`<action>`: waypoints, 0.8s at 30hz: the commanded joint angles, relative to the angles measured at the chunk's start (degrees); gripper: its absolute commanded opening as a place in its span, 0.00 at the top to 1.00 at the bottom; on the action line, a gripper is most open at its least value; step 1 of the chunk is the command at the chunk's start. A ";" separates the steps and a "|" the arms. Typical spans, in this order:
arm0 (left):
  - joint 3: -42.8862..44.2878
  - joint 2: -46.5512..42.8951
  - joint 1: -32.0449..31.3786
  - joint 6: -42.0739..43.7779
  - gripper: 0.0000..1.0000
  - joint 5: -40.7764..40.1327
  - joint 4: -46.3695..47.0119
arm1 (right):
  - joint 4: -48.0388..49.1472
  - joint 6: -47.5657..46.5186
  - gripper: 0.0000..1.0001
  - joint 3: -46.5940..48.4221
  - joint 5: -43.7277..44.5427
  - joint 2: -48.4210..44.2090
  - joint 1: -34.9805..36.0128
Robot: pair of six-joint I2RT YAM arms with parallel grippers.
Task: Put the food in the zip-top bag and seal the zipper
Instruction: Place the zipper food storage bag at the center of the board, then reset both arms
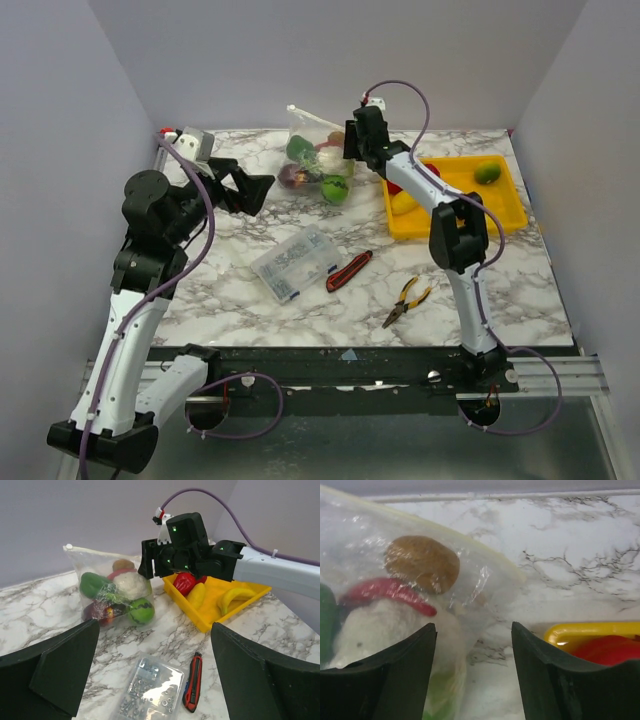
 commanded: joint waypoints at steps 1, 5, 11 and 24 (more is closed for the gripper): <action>-0.45 -3.35 0.02 -0.18 0.03 -0.05 3.68 | -6.36 -4.93 0.29 -2.58 -1.81 -9.98 -0.09; -1.17 -4.85 0.03 -0.41 0.03 -1.00 5.45 | -5.85 -4.73 0.21 -11.81 -4.28 -20.94 -0.03; -1.13 -7.93 -0.04 -1.19 0.03 -1.15 7.76 | 0.05 -2.67 0.12 -33.64 -9.90 -43.43 0.06; -6.93 -17.48 -0.28 -0.78 0.01 -5.72 19.12 | -1.54 -2.57 0.00 -53.68 -8.80 -84.90 0.00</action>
